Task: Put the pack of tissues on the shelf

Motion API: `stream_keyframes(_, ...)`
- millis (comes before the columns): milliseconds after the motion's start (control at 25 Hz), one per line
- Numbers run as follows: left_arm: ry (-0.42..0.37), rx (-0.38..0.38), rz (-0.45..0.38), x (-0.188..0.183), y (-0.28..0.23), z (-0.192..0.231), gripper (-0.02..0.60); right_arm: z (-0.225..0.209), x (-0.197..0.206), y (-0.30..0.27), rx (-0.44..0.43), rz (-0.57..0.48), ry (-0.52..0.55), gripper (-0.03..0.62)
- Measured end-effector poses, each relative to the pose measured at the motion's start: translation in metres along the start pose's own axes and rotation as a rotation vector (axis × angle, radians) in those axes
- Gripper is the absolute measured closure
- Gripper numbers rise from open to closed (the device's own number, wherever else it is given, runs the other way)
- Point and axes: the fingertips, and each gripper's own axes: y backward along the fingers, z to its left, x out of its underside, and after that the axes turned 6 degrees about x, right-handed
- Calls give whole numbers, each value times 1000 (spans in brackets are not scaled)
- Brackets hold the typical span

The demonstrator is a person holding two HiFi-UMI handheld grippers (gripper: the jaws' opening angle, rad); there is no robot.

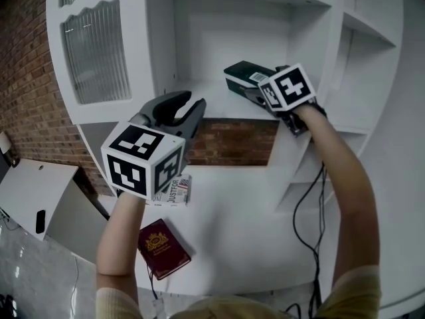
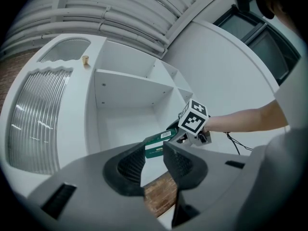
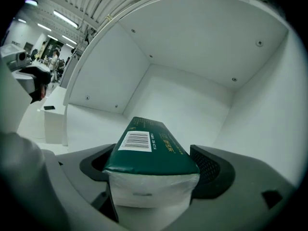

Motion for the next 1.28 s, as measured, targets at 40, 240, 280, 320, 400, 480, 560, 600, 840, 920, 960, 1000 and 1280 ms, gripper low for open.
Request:
stream_keyframes(40,-1,-2,0,-1,2,-1,482,-3,0,1,28,-1,23,161)
stream_keyframes(240,-4,-5,-3,-3,9,-5,482,-1,-2,-1,-93,-15,-171,161)
stream_keyframes(280,-6,-5,-3,-4,10,-6,480,-1,-4,1,-136,-19,-234,161)
stream_keyframes(320,-8,-6,-3,-4,11,-7,480,-1,-6,3,-157,-25,-265,161)
stream_keyframes(400,-8,-9,-6,-7,13,-7,480,-5,-10,8,-132,-37,-235,161)
stream_keyframes(480,-5,-9,-8,-8,14,-8,480,-8,-13,11,-78,-49,-164,161)
stream_keyframes(560,-6,-6,-8,-9,14,-10,480,-10,-17,15,-31,-65,-115,161)
stream_keyframes(600,-7,-5,-8,-8,15,-11,480,-11,-19,18,-13,-73,-98,161)
stream_keyframes(840,4,-12,-4,-6,21,-12,480,-6,-29,44,23,-140,-61,162)
stream_keyframes(920,9,-16,-9,-5,25,-11,480,-3,-31,56,24,-169,-69,163)
stream_keyframes(960,10,-17,-13,-5,27,-11,480,-2,-31,63,23,-186,-78,163)
stream_keyframes(1000,11,-18,-17,-5,29,-12,480,0,-31,69,22,-203,-88,163)
stream_keyframes(1280,4,-47,-63,-8,47,-10,482,14,-28,112,1,-308,-168,163)
